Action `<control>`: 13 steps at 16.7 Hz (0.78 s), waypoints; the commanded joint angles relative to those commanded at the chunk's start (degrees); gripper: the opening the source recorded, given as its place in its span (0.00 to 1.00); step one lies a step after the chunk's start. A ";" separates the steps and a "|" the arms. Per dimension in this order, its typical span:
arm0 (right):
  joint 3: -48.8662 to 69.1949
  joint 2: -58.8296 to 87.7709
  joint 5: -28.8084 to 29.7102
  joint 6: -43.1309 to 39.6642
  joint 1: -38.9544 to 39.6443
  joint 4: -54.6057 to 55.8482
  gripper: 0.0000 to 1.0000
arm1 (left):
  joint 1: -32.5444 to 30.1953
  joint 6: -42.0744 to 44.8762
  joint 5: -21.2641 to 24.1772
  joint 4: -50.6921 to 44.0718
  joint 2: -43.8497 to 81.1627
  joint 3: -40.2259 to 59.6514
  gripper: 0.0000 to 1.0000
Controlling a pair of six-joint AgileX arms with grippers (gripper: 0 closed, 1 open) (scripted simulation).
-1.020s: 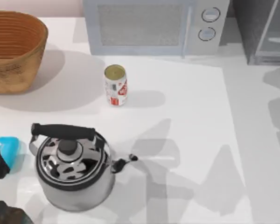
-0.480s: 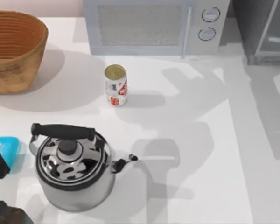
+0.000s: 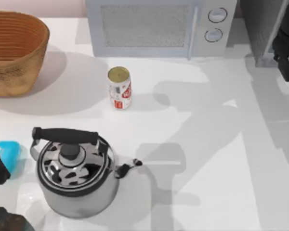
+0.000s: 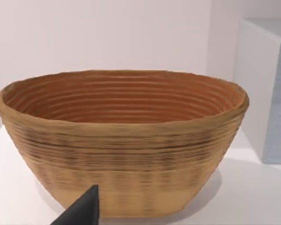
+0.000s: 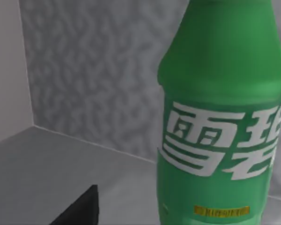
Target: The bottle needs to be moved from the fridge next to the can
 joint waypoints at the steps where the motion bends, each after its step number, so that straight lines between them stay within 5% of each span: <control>1: 0.00 0.00 0.00 0.00 0.00 0.00 1.00 | 0.00 0.00 0.00 0.00 0.00 0.00 1.00; 13: 8.95 4.40 -6.16 -0.08 -6.20 -4.40 1.00 | 0.00 0.00 0.00 0.00 0.00 0.00 1.00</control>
